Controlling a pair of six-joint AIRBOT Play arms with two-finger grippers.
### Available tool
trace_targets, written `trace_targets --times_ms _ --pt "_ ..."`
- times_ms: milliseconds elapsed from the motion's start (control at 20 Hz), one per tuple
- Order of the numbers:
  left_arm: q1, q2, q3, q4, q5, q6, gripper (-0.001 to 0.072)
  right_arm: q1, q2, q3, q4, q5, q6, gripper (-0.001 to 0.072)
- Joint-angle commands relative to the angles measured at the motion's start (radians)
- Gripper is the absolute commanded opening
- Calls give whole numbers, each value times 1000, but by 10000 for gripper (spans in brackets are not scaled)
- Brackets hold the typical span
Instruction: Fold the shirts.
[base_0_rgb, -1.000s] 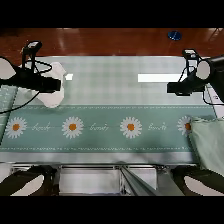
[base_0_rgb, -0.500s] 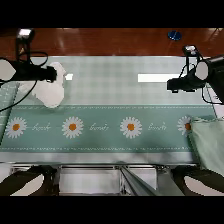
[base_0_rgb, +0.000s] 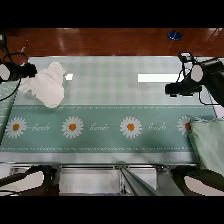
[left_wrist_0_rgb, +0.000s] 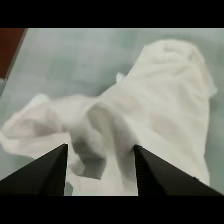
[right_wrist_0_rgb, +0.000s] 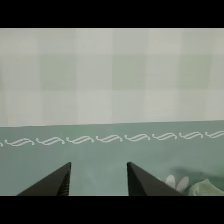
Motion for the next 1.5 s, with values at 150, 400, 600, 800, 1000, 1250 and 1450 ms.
trace_targets --times_ms 150,400,600,800,1000,1250,1450 --pt "23 -250 77 -186 -168 27 505 0 -2 -3 19 -43 43 407" --pt "16 -354 216 -316 -370 65 198 0 -1 -3 29 -42 45 407" --pt "5 -351 402 -456 -554 260 27 2 36 -3 48 -40 45 407" --pt "-21 -181 607 -717 -385 292 27 2 188 -3 57 -36 45 407" --pt "-34 -14 773 -906 -232 309 27 2 371 -3 57 -11 45 407" --pt "-79 105 923 -1014 -198 310 27 2 552 -3 94 1 44 407" --pt "-165 184 914 -1180 -146 417 27 1 636 -3 105 2 42 407"
